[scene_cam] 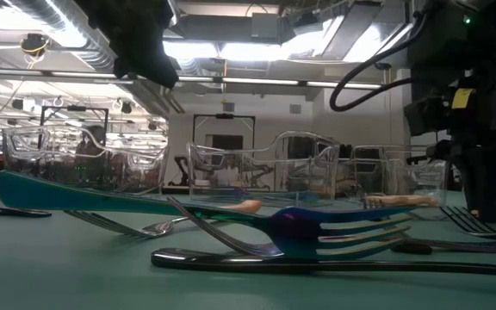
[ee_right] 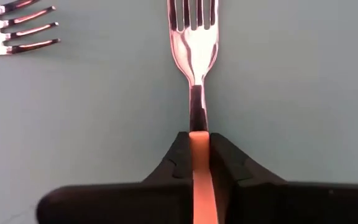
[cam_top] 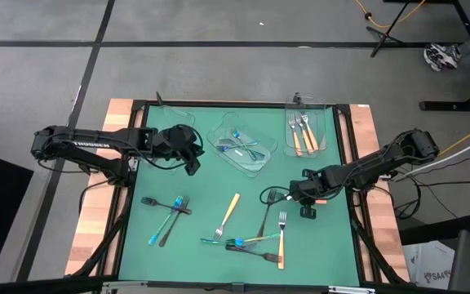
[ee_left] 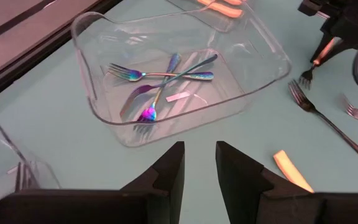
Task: Sort silverware by color (type)
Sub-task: Put the orange fork into the right transparent bin
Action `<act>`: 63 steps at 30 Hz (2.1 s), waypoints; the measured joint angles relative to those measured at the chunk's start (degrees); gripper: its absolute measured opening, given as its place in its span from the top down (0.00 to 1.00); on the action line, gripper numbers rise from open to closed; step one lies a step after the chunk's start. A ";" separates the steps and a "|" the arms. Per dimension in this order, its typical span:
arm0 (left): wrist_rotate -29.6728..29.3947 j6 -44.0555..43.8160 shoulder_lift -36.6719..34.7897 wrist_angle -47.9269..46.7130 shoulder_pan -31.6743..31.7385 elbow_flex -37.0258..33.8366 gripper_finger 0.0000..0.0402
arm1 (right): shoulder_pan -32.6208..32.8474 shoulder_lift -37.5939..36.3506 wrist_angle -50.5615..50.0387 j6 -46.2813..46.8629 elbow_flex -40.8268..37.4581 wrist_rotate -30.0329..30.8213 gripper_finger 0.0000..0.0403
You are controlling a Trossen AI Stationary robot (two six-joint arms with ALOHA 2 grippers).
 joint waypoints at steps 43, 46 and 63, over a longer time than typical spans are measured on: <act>-10.03 -0.13 0.02 3.69 -16.54 0.00 0.79 | -20.52 -0.02 -43.85 -13.03 50.88 11.65 0.97; -10.03 -0.13 0.02 3.69 -16.56 0.00 0.79 | -28.23 -0.02 -43.83 -13.33 50.88 11.52 0.97; -10.05 0.04 0.02 3.65 -16.54 -0.02 0.79 | -60.62 0.10 -24.64 -13.84 39.86 2.89 0.96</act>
